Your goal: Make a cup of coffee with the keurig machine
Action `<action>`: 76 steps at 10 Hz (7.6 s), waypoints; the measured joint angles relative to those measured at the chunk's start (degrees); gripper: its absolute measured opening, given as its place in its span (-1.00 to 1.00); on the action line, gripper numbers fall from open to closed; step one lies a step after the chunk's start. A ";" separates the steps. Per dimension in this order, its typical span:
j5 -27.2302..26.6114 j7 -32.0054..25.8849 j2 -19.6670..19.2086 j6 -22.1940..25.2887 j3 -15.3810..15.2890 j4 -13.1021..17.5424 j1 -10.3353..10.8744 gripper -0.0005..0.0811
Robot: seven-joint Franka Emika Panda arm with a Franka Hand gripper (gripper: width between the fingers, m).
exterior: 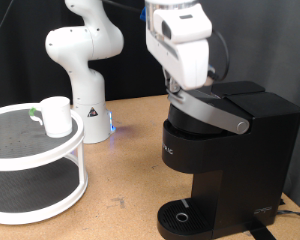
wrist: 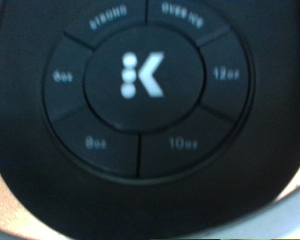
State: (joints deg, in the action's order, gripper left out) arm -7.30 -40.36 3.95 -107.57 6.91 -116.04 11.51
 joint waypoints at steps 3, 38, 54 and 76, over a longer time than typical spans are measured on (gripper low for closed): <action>0.16 -0.85 -1.35 -4.16 0.71 -3.34 -0.56 -0.99; -29.10 -15.24 10.10 -8.97 5.26 -11.61 -2.19 -0.99; -22.11 -20.98 22.68 8.86 13.77 -17.12 -9.18 -0.99; -5.97 -32.42 28.29 25.94 31.23 -12.83 -19.31 -0.99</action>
State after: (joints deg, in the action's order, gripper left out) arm -13.27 -72.78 32.24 -81.63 38.14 -128.87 -7.80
